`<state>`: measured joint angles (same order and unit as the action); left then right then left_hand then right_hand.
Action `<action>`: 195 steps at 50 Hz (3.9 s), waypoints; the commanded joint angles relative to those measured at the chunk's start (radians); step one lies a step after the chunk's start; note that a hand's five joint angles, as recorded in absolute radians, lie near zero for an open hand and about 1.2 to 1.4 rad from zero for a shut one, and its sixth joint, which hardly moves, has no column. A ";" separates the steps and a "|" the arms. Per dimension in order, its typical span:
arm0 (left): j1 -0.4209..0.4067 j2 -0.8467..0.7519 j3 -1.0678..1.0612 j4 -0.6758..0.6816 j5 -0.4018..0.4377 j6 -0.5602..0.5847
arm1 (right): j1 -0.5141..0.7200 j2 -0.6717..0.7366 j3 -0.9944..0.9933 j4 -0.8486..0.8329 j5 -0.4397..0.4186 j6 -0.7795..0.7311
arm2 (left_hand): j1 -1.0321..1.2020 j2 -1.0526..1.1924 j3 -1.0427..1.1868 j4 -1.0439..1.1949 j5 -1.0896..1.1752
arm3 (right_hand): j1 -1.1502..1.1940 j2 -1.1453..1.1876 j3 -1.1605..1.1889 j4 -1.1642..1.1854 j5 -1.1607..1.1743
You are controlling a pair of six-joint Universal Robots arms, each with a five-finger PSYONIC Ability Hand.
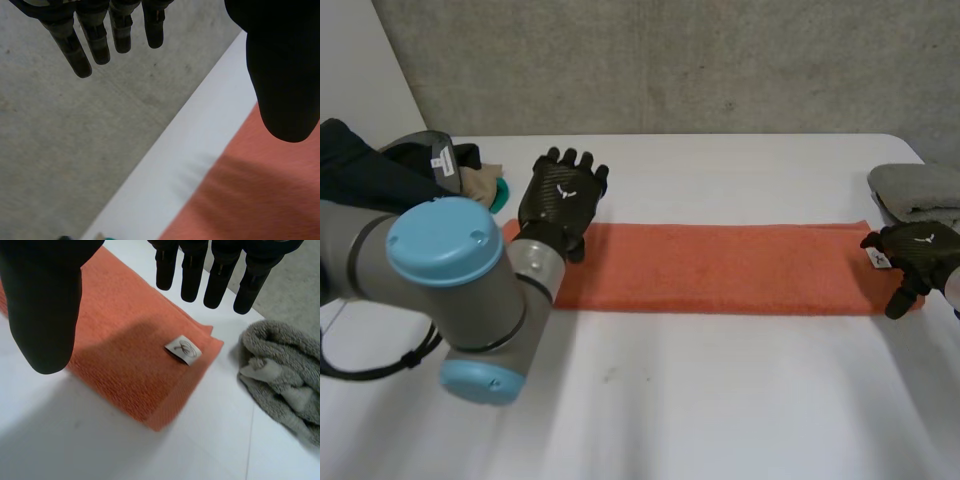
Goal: Fold the laundry.
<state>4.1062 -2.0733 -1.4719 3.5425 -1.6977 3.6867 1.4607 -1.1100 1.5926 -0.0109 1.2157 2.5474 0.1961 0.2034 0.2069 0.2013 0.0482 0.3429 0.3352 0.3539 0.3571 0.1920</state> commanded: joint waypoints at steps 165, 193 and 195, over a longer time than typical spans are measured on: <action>-0.090 -0.214 0.179 -0.016 0.013 -0.152 | 0.481 -0.041 0.110 -0.196 0.130 0.271 | -0.015 -0.022 -0.026 -0.020 -0.042 | -0.168 -0.161 -0.179 -0.183 -0.192; -0.080 -0.053 0.000 -0.097 -0.126 -0.019 | 0.369 0.004 0.100 -0.273 0.278 -0.223 | -0.006 -0.013 -0.017 -0.011 -0.033 | 1.053 1.061 1.042 1.039 1.030; -0.080 -0.013 -0.028 -0.094 -0.128 -0.019 | 0.380 0.004 0.073 -0.274 0.294 -0.285 | -0.009 -0.016 -0.020 -0.014 -0.036 | 1.053 1.061 1.042 1.039 1.030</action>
<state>4.0225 -2.2161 -1.4017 3.4409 -1.8250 3.6772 1.8254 -1.0987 1.7221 -0.2784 1.4504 2.4588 0.1961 0.2035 0.2069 0.2013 0.0481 1.0781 1.1630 1.1923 1.1949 0.9787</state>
